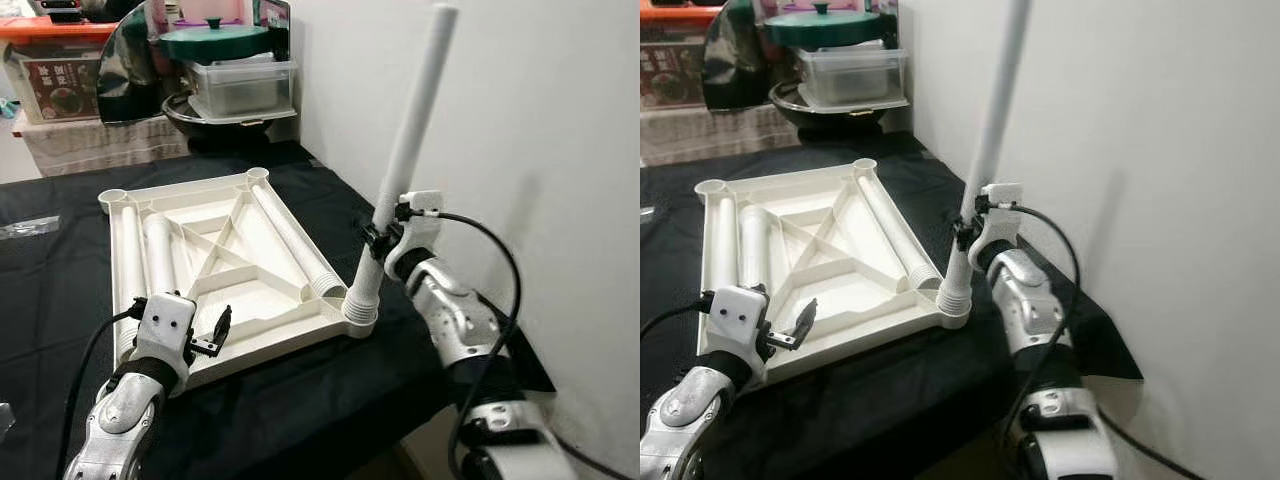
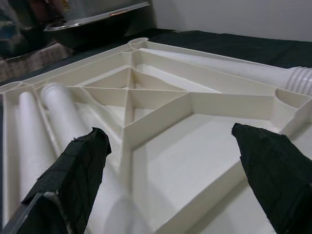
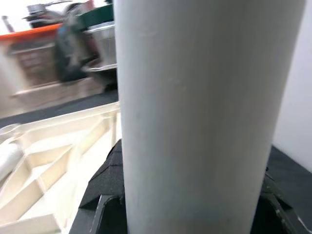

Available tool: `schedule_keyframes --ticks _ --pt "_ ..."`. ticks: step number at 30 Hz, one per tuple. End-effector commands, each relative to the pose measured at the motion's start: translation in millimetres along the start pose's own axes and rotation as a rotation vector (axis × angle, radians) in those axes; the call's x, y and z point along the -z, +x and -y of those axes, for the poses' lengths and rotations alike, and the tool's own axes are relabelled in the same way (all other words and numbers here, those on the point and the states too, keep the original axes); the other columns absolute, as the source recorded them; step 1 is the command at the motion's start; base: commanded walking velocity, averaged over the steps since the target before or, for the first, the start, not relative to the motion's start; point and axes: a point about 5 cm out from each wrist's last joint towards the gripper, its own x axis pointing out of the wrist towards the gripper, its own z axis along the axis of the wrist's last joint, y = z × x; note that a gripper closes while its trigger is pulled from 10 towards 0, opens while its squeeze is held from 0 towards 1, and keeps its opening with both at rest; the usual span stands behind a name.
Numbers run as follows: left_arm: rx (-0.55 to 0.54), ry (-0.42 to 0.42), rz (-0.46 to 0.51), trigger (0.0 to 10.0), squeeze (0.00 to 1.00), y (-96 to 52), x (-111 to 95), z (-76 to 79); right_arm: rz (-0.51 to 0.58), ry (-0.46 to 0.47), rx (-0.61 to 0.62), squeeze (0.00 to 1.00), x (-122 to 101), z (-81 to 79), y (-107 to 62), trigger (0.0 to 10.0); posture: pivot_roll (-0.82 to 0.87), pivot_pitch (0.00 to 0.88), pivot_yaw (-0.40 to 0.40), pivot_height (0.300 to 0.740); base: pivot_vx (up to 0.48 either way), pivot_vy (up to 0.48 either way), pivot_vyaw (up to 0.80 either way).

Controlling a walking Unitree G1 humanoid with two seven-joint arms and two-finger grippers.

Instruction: Building children table

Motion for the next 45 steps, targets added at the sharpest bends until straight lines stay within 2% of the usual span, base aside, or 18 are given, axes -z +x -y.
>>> schedule_keyframes --ticks 1,7,10,12,15,18,21,22,23,26,27,28,30,31,40,43,45 --pt "-0.006 0.008 0.0 10.0 0.0 0.0 1 -1.1 -0.148 0.042 0.1 0.0 36 4.1 -11.1 10.0 0.08 0.0 -0.073 0.74 0.0 0.0 0.0" --pt "-0.006 0.01 0.002 10.0 0.0 0.8 0 -1.6 -0.137 0.035 0.124 0.0 40 -3.6 -15.4 10.0 0.08 0.0 -0.075 0.74 0.0 0.0 0.0" --pt "-0.02 0.014 0.007 10.0 0.0 1.9 0 -4.8 -0.042 -0.058 0.083 0.0 24 -16.2 -17.2 10.0 0.07 0.0 -0.079 0.74 0.0 0.0 0.0" --pt "-0.025 0.012 0.007 10.0 0.0 2.2 1 -4.7 -0.003 -0.091 0.021 0.0 17 -24.2 -17.9 10.0 0.07 0.0 -0.082 0.74 0.0 0.0 0.0" --pt "-0.026 0.006 0.005 10.0 0.0 1.9 2 -1.5 -0.015 -0.106 -0.115 0.0 19 -33.9 -18.9 10.0 0.07 0.0 -0.089 0.74 0.0 0.0 0.0" --pt "-0.026 0.003 0.004 10.0 0.0 2.0 3 -0.4 -0.036 -0.131 -0.237 0.0 21 -39.1 -19.3 10.0 0.07 0.0 -0.089 0.74 0.0 0.0 0.0" --pt "-0.026 0.002 0.004 10.0 0.0 1.9 3 -0.4 -0.048 -0.139 -0.292 0.0 21 -41.2 -19.6 10.0 0.07 0.0 -0.089 0.74 0.0 0.0 0.0" --pt "-0.026 0.003 0.002 10.0 0.0 1.9 3 -1.2 -0.073 -0.108 -0.38 0.0 20 -38.8 -17.8 10.0 0.06 0.0 -0.09 0.74 0.0 0.0 0.0" --pt "-0.026 0.003 0.002 10.0 0.0 1.9 3 -1.2 -0.073 -0.108 -0.38 0.0 20 -38.8 -17.8 10.0 0.06 0.0 -0.09 0.74 0.0 0.0 0.0" --pt "-0.027 0.003 0.0 10.0 0.0 2.1 4 -2.6 -0.092 -0.063 -0.57 0.0 13 -33.2 -17.5 10.0 0.07 0.0 -0.094 0.74 0.0 0.0 0.0" --pt "-0.031 0.003 -0.001 10.0 0.0 2.1 4 -3.4 -0.097 -0.002 -0.679 0.0 7 -31.8 -20.1 10.0 0.07 0.0 -0.098 0.74 0.0 0.0 0.0" --pt "-0.031 0.003 -0.001 10.0 0.0 2.1 4 -3.4 -0.097 -0.002 -0.679 0.0 7 -31.8 -20.1 10.0 0.07 0.0 -0.098 0.74 0.0 0.0 0.0" --pt "-0.036 0.002 -0.001 10.0 0.0 1.6 4 -3.6 -0.085 0.029 -0.766 0.0 2 -31.2 -22.9 10.0 0.07 0.0 -0.102 0.74 0.0 0.0 0.0" --pt "-0.039 -0.001 -0.004 10.0 0.0 0.0 5 -3.0 -0.087 0.085 -0.841 0.0 0 -33.4 -26.6 10.0 0.07 0.0 -0.106 0.74 0.0 0.0 0.0" --pt "-0.05 0.001 -0.012 10.0 0.0 -3.1 7 -4.9 -0.086 0.094 -0.99 0.0 5 -44.7 -38.1 10.0 0.08 0.0 -0.108 0.74 0.0 0.0 0.0" --pt "-0.053 0.003 -0.012 10.0 0.0 -3.3 7 -5.7 -0.063 0.046 -1.022 0.0 6 -48.5 -42.3 10.0 0.08 0.0 -0.107 0.74 0.0 0.0 0.0" --pt "-0.055 0.005 -0.012 10.0 0.0 -3.0 7 -6.2 -0.029 -0.019 -1.035 0.0 6 -52.1 -46.0 10.0 0.08 0.0 -0.104 0.74 0.0 0.0 0.0"
